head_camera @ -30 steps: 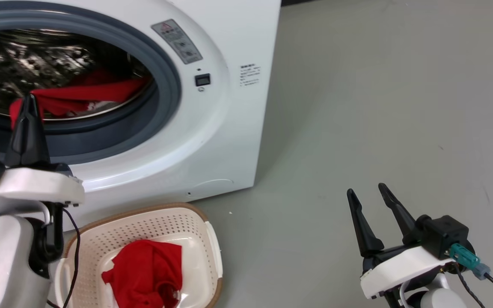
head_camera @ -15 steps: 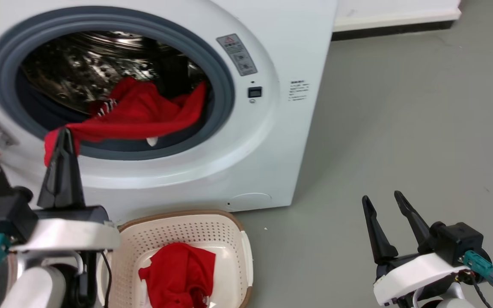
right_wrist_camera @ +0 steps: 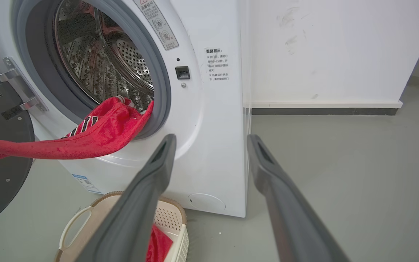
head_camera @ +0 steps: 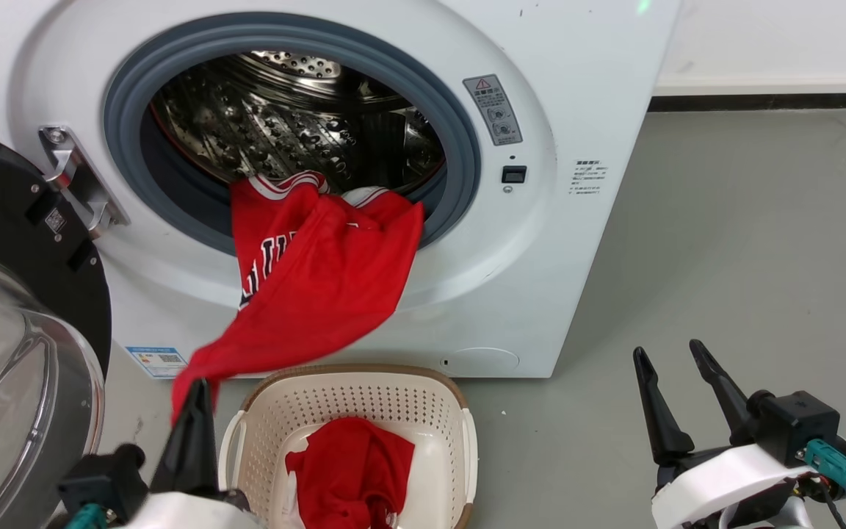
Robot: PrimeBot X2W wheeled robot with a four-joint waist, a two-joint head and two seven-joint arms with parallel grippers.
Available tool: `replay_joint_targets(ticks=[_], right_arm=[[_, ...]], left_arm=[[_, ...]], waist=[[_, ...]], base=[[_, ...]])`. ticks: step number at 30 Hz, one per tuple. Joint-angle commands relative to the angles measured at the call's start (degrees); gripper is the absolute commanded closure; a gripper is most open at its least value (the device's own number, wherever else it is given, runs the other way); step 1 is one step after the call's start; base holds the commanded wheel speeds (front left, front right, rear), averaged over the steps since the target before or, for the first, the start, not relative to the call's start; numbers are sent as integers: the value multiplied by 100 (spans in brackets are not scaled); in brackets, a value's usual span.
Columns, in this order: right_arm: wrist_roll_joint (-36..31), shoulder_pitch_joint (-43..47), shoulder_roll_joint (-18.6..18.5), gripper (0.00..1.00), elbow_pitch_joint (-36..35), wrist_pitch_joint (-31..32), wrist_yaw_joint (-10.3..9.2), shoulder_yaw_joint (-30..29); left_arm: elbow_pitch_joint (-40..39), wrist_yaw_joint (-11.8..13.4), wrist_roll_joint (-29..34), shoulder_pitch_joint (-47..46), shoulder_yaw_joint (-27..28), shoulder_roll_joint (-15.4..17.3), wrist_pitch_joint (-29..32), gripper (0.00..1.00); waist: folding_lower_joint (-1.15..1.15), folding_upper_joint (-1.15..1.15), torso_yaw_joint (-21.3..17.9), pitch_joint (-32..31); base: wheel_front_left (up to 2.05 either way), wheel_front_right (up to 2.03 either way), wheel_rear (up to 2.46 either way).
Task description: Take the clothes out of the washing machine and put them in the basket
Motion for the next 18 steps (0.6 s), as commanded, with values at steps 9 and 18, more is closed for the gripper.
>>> replay_joint_targets(ticks=[9,18], right_arm=[[-90,-59,0,0,-253,168,-4,71],[-93,-392,0,0,-468,169,-4,107]], left_arm=[[1585,-539,-397,-318,-151,-498,-345,100],[3645,-1283,-390,-1703,42,-763,-569,100]], waist=[[1,0,-99,442],[1,0,-561,1414]], base=[[0,0,0],[0,0,0]])
